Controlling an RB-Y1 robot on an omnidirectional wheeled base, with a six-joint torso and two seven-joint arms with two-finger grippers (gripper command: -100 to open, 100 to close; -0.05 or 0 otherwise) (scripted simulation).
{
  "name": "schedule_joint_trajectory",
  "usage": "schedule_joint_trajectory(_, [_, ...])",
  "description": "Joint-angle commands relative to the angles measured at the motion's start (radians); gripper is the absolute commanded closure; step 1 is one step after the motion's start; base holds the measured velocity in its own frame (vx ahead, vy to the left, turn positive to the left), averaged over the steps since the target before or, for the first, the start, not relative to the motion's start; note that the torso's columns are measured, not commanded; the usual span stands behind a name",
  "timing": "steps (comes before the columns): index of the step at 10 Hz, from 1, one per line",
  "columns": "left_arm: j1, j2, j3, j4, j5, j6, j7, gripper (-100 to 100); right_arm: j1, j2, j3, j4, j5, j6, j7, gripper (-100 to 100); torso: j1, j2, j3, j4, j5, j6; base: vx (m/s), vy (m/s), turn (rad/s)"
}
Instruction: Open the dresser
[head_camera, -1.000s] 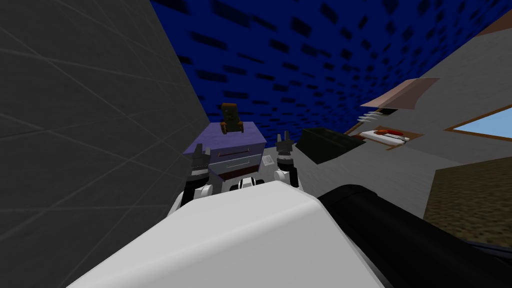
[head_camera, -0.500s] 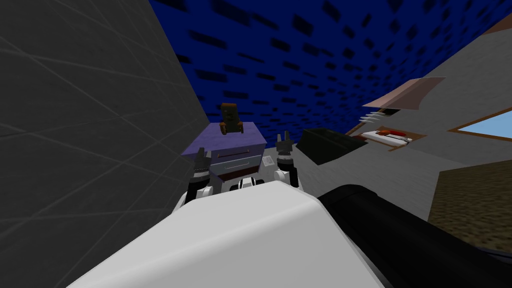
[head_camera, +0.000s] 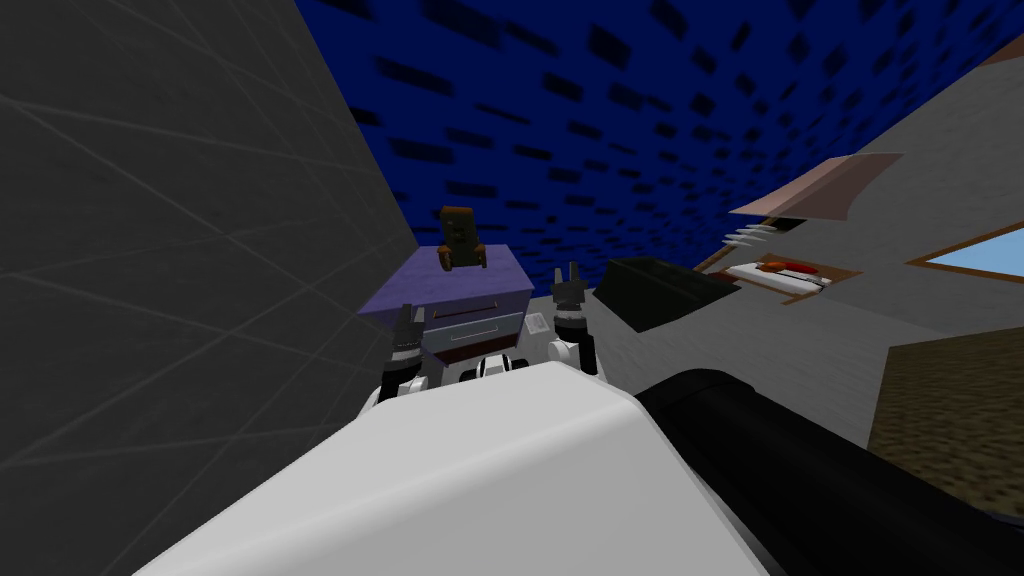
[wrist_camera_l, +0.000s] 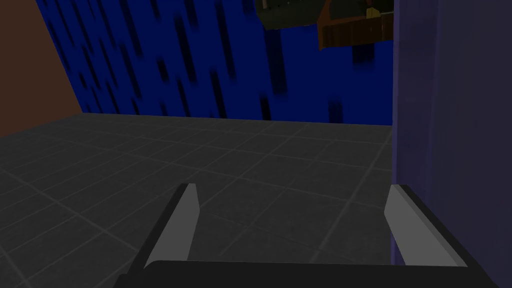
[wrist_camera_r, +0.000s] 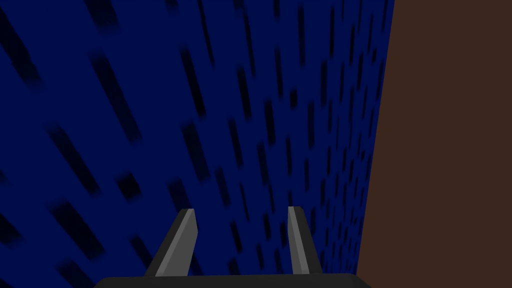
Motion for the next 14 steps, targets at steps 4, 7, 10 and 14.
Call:
schedule_joint_trajectory(4, [-0.023, 0.003, 0.010, 0.132, 0.004, -0.101, 0.010, -100, 0.000, 0.000, 0.000, 0.000, 0.000, 0.000, 0.000, 0, 0.000, 0.000, 0.000, 0.000, 0.000, 0.000, 0.023, -0.012, 0.006])
schedule_joint_trajectory(7, [-0.037, -0.002, 0.015, 0.211, 0.006, -0.159, 0.016, -100, 0.000, 0.000, 0.000, 0.000, 0.000, 0.000, 0.000, 0, 0.000, 0.000, 0.000, 0.000, 0.000, 0.000, 0.025, -0.010, 0.008])
schedule_joint_trajectory(10, [-0.057, -0.013, 0.023, 0.323, 0.009, -0.243, 0.024, -100, 0.000, 0.000, 0.000, 0.000, 0.000, 0.000, 0.000, 0, 0.000, 0.000, 0.000, 0.000, 0.000, 0.000, 0.027, -0.013, 0.012])
schedule_joint_trajectory(14, [-0.070, -0.024, 0.028, 0.412, 0.011, -0.298, 0.029, -100, 0.000, 0.000, 0.000, 0.000, 0.000, 0.000, 0.000, 0, 0.000, 0.000, 0.000, 0.000, 0.000, 0.000, 0.025, -0.011, 0.007])
